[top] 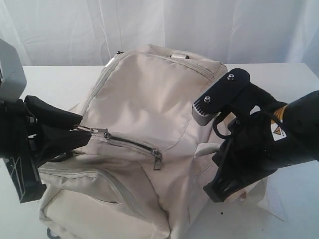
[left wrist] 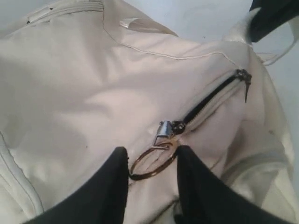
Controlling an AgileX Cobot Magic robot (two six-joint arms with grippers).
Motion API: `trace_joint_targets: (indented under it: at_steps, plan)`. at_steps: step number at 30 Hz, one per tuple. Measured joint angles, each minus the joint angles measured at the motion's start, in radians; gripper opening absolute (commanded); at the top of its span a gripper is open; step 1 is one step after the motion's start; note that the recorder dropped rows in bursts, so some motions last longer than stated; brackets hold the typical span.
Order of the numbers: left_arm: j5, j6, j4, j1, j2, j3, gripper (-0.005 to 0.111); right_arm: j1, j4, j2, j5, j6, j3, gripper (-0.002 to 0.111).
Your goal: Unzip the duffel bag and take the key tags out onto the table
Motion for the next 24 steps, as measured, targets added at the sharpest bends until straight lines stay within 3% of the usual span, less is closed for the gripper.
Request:
trace_joint_targets:
  at_steps: [6,12,20,24]
  plan:
    - [-0.023,0.000,0.022,0.000,-0.005,0.000,0.009,0.002,-0.256,0.025,0.055,0.184,0.000,0.000]
    - [0.000,0.000,0.064,0.000,-0.005,0.000,0.009,0.002,-0.312,0.045,0.046,0.236,0.000,0.004]
    - [0.027,0.000,0.093,0.000,-0.005,0.000,0.009,0.002,-0.260,0.039,0.042,0.240,0.000,0.045]
    - [0.016,0.000,0.096,0.000,-0.005,0.000,0.009,-0.001,-0.187,0.008,0.080,0.240,-0.019,0.053]
